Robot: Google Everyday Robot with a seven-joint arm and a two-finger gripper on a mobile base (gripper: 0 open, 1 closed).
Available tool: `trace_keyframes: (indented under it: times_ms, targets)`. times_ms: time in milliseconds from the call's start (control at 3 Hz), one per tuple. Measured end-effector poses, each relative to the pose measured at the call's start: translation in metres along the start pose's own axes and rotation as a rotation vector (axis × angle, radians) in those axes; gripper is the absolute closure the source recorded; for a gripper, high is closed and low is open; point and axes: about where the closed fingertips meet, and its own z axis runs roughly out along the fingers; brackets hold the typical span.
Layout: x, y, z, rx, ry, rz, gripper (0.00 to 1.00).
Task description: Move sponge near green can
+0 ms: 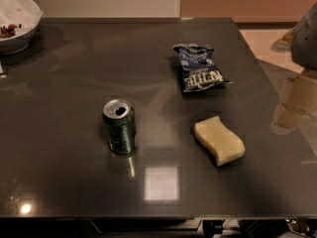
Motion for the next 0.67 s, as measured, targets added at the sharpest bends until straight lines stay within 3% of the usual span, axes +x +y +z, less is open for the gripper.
trace_keyframes:
  times_ms: [333, 667]
  targets:
    - [0.000, 0.000, 0.000, 0.000, 0.000, 0.000, 0.00]
    - [-0.004, -0.001, 0.012, -0.039, -0.013, -0.003, 0.00]
